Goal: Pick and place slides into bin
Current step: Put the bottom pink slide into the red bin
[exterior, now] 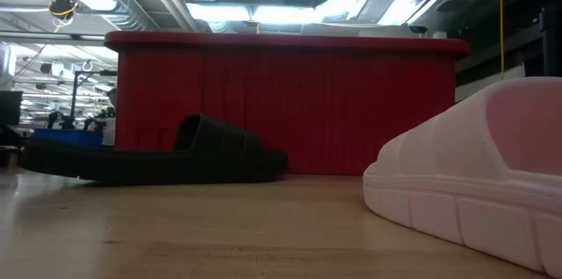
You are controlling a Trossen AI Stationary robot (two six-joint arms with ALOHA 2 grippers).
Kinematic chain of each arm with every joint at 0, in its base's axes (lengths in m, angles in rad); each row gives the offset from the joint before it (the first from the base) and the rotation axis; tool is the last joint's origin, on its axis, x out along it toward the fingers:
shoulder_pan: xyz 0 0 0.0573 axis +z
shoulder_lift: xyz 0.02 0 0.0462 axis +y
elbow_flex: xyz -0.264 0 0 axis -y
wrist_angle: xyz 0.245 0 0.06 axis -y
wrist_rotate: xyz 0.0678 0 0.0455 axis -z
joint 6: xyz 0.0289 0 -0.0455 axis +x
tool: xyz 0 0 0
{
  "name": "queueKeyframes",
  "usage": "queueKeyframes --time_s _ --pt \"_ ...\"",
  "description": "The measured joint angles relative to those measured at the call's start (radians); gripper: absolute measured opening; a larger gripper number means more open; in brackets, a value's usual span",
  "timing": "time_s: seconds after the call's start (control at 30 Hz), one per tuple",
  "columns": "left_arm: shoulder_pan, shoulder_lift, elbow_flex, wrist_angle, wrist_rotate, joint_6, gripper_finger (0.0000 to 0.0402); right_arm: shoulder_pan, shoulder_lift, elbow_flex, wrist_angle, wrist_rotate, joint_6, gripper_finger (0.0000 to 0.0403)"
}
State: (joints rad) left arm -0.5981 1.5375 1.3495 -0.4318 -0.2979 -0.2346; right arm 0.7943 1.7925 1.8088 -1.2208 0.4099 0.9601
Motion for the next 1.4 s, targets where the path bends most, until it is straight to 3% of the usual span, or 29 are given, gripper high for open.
queueKeyframes --time_s 0.2,0.5,0.8,1.1,1.4 --pt "-0.072 -0.048 0.000 -0.053 -0.132 0.004 0.0169 0.055 0.063 0.000 0.015 0.092 0.062 0.0089" --pt "-0.171 -0.074 0.000 -0.052 -0.338 -0.067 0.0169 0.068 0.209 -0.001 0.000 0.132 0.195 0.0090" --pt "-0.216 -0.074 0.000 -0.084 -0.404 -0.140 0.0169 0.071 0.244 -0.001 -0.005 0.131 0.342 0.0125" --pt "-0.233 -0.074 0.000 -0.096 -0.470 -0.164 0.0169 0.082 0.299 0.000 -0.045 0.119 0.315 0.0190" --pt "-0.233 -0.074 0.000 -0.096 -0.470 -0.175 0.0169 0.113 0.381 -0.001 -0.061 0.120 0.398 0.0197"
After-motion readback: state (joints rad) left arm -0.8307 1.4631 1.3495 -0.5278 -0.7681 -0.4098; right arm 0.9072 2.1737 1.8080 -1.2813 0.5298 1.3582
